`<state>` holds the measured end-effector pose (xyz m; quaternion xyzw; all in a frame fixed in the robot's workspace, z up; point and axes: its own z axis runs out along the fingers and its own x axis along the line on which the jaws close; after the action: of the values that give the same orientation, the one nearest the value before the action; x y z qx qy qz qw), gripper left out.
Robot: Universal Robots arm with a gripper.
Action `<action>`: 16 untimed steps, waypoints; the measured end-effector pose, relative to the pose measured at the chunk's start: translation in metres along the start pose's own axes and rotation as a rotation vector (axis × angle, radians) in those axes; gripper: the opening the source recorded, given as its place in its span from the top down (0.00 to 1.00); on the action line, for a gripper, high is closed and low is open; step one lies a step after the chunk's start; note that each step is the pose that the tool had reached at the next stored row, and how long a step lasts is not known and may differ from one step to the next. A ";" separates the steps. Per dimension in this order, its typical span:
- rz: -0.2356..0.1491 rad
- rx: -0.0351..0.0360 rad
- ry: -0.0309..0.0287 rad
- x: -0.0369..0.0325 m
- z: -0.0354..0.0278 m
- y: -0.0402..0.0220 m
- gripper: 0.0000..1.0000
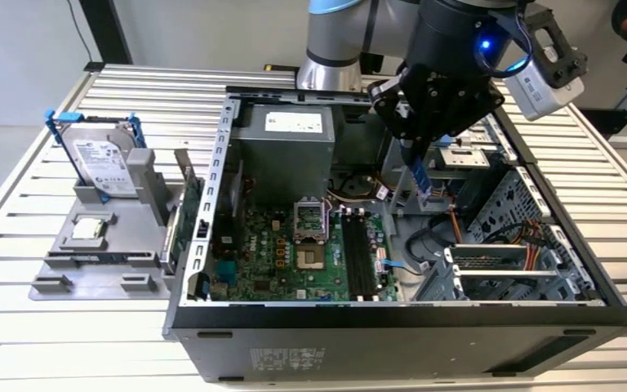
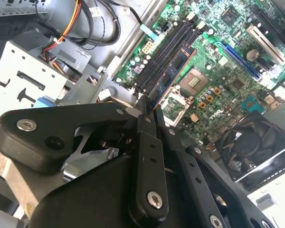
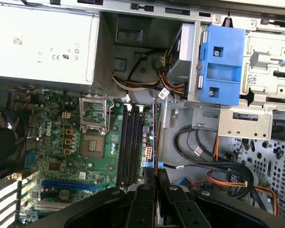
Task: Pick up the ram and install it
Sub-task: 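Insert the ram into the slot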
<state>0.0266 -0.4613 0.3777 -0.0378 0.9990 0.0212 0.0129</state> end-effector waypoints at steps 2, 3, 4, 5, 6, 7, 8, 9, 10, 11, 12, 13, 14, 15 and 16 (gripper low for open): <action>0.000 0.0000 -0.0006 0.0000 0.0012 0.0000 1.00; 0.000 0.0000 -0.0008 0.0001 0.0021 -0.0001 1.00; 0.000 0.0000 -0.0008 0.0001 0.0031 -0.0001 1.00; 0.000 0.0001 -0.0009 0.0001 0.0041 -0.0002 1.00; 0.000 0.0000 -0.0009 0.0002 0.0052 -0.0002 1.00; 0.000 0.0000 -0.0009 0.0002 0.0063 -0.0003 1.00; 0.000 0.0000 -0.0009 0.0002 0.0073 -0.0003 1.00; 0.000 0.0000 -0.0009 0.0002 0.0083 -0.0004 1.00; 0.000 0.0001 -0.0009 0.0003 0.0091 -0.0004 1.00; 0.000 0.0001 -0.0009 0.0003 0.0101 -0.0005 1.00; 0.000 0.0001 -0.0009 0.0003 0.0110 -0.0005 1.00; 0.000 0.0000 -0.0009 0.0004 0.0119 -0.0005 1.00; 0.000 0.0001 -0.0009 0.0004 0.0127 -0.0006 1.00; 0.002 0.0000 -0.0009 0.0004 0.0135 -0.0006 1.00; 0.008 0.0003 -0.0011 0.0004 0.0141 -0.0006 1.00</action>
<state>0.0266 -0.4613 0.3637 -0.0339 0.9991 0.0212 0.0134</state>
